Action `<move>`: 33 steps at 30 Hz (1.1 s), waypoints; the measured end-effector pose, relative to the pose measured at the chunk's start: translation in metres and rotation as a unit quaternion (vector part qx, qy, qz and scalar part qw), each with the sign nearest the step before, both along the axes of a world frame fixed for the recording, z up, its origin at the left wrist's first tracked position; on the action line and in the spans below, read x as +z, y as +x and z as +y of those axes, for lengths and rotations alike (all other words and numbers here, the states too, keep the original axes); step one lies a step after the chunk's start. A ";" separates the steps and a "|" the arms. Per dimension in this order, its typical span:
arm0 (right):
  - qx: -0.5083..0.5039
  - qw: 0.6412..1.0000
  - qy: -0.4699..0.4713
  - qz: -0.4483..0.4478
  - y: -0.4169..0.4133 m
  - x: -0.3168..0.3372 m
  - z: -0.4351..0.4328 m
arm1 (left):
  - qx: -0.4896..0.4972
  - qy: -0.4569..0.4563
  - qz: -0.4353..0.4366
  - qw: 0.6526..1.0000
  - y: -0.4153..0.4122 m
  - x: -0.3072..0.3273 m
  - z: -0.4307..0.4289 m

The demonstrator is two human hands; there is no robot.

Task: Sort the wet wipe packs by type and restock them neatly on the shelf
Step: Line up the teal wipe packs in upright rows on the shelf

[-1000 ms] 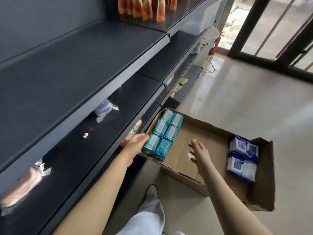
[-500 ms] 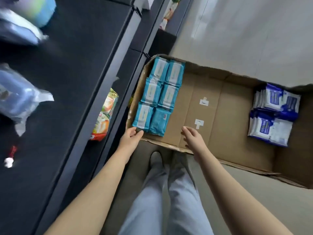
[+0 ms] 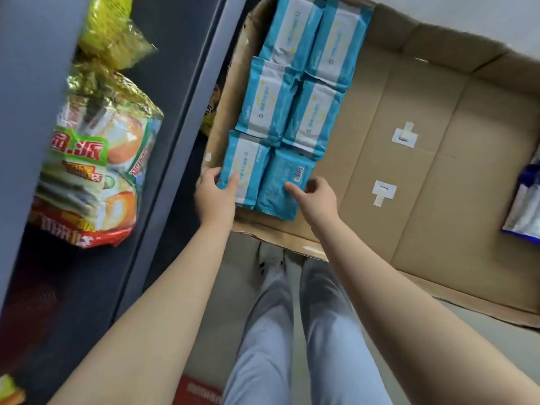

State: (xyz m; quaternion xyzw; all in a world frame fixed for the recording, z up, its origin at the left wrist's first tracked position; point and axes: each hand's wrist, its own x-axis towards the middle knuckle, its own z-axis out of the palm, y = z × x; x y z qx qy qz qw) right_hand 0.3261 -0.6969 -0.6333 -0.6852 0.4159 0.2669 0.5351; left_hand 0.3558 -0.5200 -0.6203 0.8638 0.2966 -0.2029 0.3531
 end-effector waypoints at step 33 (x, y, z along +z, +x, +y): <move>-0.262 0.951 0.135 -0.090 -0.025 0.130 -0.031 | 0.207 -0.235 -0.045 0.949 -0.036 0.127 -0.015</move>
